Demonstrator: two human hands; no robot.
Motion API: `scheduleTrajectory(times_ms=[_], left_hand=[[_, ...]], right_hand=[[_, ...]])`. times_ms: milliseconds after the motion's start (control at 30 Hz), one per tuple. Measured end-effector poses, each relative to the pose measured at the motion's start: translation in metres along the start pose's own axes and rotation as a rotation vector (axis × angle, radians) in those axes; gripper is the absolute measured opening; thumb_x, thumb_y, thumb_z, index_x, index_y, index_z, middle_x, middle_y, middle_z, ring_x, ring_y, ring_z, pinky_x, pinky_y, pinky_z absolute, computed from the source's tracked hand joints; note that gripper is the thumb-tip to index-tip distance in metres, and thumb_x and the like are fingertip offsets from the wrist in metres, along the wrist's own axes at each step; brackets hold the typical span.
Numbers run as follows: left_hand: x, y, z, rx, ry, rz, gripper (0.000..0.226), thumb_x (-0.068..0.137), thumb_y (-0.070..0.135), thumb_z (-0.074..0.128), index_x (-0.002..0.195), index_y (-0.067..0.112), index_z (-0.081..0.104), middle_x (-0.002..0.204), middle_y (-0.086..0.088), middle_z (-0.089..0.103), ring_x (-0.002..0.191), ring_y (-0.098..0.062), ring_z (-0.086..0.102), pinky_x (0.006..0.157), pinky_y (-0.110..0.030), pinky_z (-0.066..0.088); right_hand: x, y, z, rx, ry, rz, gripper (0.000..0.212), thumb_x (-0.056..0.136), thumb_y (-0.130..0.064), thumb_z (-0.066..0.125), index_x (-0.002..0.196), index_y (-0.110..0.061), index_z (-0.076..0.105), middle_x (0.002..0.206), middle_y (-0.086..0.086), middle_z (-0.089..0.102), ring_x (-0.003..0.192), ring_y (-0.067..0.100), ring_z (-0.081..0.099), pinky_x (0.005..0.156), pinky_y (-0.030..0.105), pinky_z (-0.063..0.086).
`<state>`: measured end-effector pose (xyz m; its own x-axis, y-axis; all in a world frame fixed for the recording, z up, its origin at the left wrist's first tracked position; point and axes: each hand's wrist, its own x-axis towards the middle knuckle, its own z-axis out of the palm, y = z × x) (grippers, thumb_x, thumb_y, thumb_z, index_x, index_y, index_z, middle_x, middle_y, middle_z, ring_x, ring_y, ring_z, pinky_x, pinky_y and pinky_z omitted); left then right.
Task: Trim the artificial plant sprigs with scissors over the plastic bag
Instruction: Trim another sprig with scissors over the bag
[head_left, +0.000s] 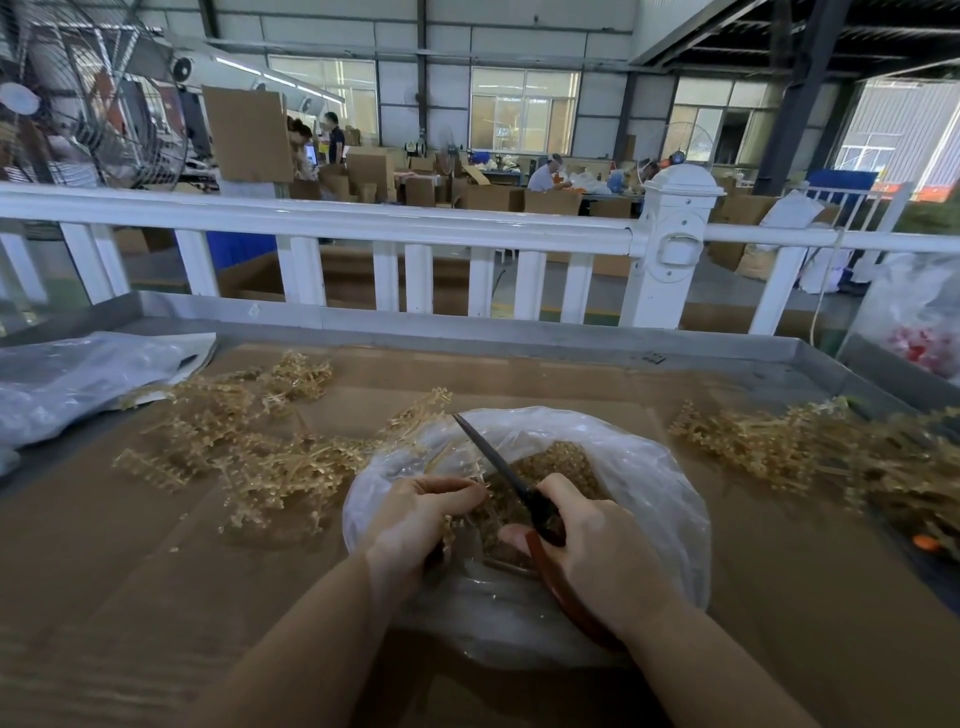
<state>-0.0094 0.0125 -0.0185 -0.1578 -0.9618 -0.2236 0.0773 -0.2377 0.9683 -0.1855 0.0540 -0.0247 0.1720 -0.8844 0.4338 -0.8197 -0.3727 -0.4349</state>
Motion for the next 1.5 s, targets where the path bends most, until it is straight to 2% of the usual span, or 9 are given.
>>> scheduleTrajectory(times_ms=[100, 300, 400, 633, 867, 1000, 1133, 1300, 1500], left_hand=[[0.001, -0.002, 0.002, 0.024, -0.058, 0.049, 0.006, 0.08, 0.017, 0.072, 0.076, 0.015, 0.077, 0.089, -0.01, 0.074, 0.089, -0.026, 0.069, 0.084, -0.039, 0.054], [-0.001, -0.007, 0.004, 0.087, -0.212, 0.128, 0.013, 0.086, 0.018, 0.064, 0.083, 0.016, 0.076, 0.092, -0.009, 0.074, 0.089, -0.021, 0.071, 0.073, -0.023, 0.054], [-0.001, -0.007, 0.0, 0.043, -0.261, 0.075, 0.016, 0.084, 0.01, 0.064, 0.087, 0.02, 0.076, 0.099, -0.012, 0.073, 0.095, -0.026, 0.069, 0.079, -0.032, 0.055], [0.0, -0.008, -0.009, 0.036, -0.149, 0.148, 0.077, 0.057, -0.001, 0.085, 0.11, 0.029, 0.038, 0.1, -0.011, 0.071, 0.089, -0.028, 0.071, 0.071, -0.039, 0.058], [0.005, -0.013, -0.008, -0.089, -0.107, 0.128, 0.052, 0.065, 0.0, 0.077, 0.109, 0.016, 0.056, 0.083, -0.01, 0.074, 0.079, -0.026, 0.072, 0.064, -0.031, 0.056], [0.007, -0.015, -0.007, -0.183, -0.091, 0.141, 0.013, 0.069, 0.005, 0.07, 0.076, 0.015, 0.076, 0.075, -0.007, 0.071, 0.069, -0.015, 0.069, 0.061, -0.025, 0.054], [0.008, -0.016, -0.005, -0.147, -0.069, 0.175, 0.011, 0.089, -0.001, 0.057, 0.093, 0.009, 0.059, 0.081, -0.008, 0.062, 0.065, -0.012, 0.066, 0.057, -0.022, 0.054], [0.001, -0.012, -0.011, 0.045, -0.155, 0.166, 0.048, 0.069, -0.001, 0.077, 0.109, 0.012, 0.052, 0.1, -0.016, 0.062, 0.079, -0.024, 0.069, 0.066, -0.031, 0.057], [0.006, -0.006, -0.006, -0.214, -0.057, 0.061, 0.051, 0.068, -0.011, 0.073, 0.108, 0.012, 0.054, 0.101, -0.017, 0.066, 0.08, -0.025, 0.07, 0.066, -0.033, 0.057]], right_hand=[[0.0, -0.002, -0.001, 0.127, 0.07, 0.055, 0.02, 0.083, -0.051, 0.063, 0.088, -0.035, 0.052, 0.064, -0.021, 0.054, 0.07, -0.009, 0.057, 0.061, 0.007, 0.041], [0.006, -0.009, -0.002, 0.27, 0.044, 0.081, 0.023, 0.08, -0.02, 0.075, 0.094, -0.031, 0.06, 0.083, -0.021, 0.062, 0.087, -0.018, 0.055, 0.074, 0.0, 0.04], [0.008, -0.008, -0.002, 0.303, 0.031, 0.108, 0.024, 0.079, -0.013, 0.075, 0.092, -0.029, 0.062, 0.083, -0.019, 0.064, 0.088, -0.014, 0.057, 0.075, 0.001, 0.042], [0.006, 0.002, 0.002, 0.351, 0.194, 0.214, 0.029, 0.08, -0.015, 0.074, 0.088, -0.038, 0.059, 0.079, -0.02, 0.067, 0.081, -0.009, 0.062, 0.067, 0.003, 0.045], [0.006, 0.008, 0.006, 0.365, 0.262, 0.219, 0.043, 0.079, -0.015, 0.075, 0.088, -0.053, 0.056, 0.092, -0.031, 0.064, 0.084, -0.008, 0.062, 0.068, 0.005, 0.047], [0.006, 0.009, 0.011, 0.333, 0.274, 0.212, 0.038, 0.079, -0.016, 0.075, 0.091, -0.047, 0.057, 0.089, -0.024, 0.066, 0.083, -0.004, 0.064, 0.069, 0.015, 0.052], [0.006, 0.008, 0.014, 0.323, 0.275, 0.212, 0.039, 0.078, -0.015, 0.075, 0.092, -0.047, 0.057, 0.087, -0.023, 0.066, 0.08, -0.003, 0.064, 0.068, 0.015, 0.052], [0.007, 0.006, 0.012, 0.333, 0.282, 0.202, 0.038, 0.078, -0.013, 0.076, 0.087, -0.045, 0.056, 0.085, -0.023, 0.067, 0.081, -0.008, 0.062, 0.066, 0.006, 0.046], [0.006, -0.002, 0.009, 0.198, 0.385, 0.157, 0.03, 0.08, -0.017, 0.076, 0.103, -0.029, 0.061, 0.078, -0.025, 0.059, 0.081, -0.012, 0.06, 0.07, 0.003, 0.045]])
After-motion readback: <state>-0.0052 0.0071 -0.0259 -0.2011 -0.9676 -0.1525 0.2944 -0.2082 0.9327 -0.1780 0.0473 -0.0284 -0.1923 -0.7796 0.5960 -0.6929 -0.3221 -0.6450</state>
